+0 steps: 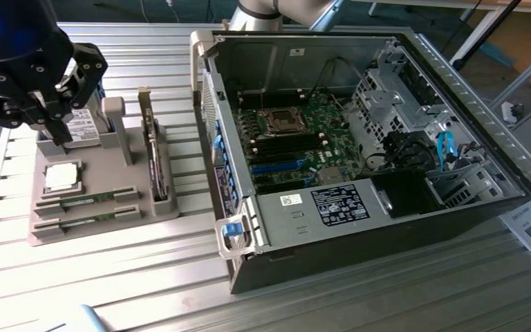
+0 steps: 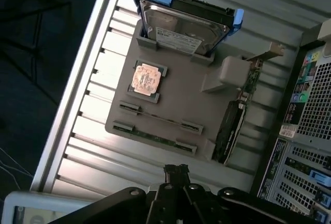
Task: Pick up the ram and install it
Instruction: 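Pick up the ram and move it above insertion slot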
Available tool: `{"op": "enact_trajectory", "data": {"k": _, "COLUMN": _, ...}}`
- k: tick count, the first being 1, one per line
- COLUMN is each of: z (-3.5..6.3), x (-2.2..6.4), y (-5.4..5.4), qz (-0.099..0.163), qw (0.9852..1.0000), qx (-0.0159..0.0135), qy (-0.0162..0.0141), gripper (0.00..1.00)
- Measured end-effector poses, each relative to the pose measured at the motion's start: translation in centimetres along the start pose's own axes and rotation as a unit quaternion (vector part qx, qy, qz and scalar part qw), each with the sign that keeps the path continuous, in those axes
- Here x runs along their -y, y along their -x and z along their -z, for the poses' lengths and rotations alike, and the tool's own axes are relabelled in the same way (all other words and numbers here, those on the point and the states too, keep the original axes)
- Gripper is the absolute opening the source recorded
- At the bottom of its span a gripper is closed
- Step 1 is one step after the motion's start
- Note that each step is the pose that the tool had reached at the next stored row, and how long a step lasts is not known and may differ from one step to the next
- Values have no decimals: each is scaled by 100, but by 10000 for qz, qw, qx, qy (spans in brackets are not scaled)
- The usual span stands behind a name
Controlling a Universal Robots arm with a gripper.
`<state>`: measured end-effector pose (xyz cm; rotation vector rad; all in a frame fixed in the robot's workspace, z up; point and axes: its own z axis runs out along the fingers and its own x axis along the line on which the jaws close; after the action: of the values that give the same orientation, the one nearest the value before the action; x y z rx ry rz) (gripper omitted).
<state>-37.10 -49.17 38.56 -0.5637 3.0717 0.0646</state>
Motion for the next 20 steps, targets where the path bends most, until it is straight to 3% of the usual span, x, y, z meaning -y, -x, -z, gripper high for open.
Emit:
{"op": "enact_trajectory", "data": {"k": 5, "z": -1, "x": 0, "y": 0, "qz": 465, "qw": 9989, "qx": -18, "qy": 11, "gripper": 10}}
{"op": "enact_trajectory", "data": {"k": 9, "z": -4, "x": 0, "y": 0, "qz": 975, "qw": 9952, "qx": -37, "qy": 24, "gripper": 10}}
{"op": "enact_trajectory", "data": {"k": 11, "z": -6, "x": 0, "y": 0, "qz": 1313, "qw": 9913, "qx": -50, "qy": 33, "gripper": 10}}
{"op": "enact_trajectory", "data": {"k": 13, "z": -8, "x": 0, "y": 0, "qz": 1496, "qw": 9887, "qx": -56, "qy": 37, "gripper": 10}}
{"op": "enact_trajectory", "data": {"k": 14, "z": -9, "x": 0, "y": 0, "qz": 1663, "qw": 9860, "qx": -63, "qy": 41, "gripper": 10}}
{"op": "enact_trajectory", "data": {"k": 15, "z": -12, "x": 0, "y": 0, "qz": 1949, "qw": 9808, "qx": -73, "qy": 49, "gripper": 10}}
{"op": "enact_trajectory", "data": {"k": 19, "z": -17, "x": 1, "y": 0, "qz": 2319, "qw": 9727, "qx": -87, "qy": 58, "gripper": 10}}
{"op": "enact_trajectory", "data": {"k": 20, "z": -19, "x": 1, "y": 0, "qz": 2443, "qw": 9696, "qx": -92, "qy": 61, "gripper": 10}}
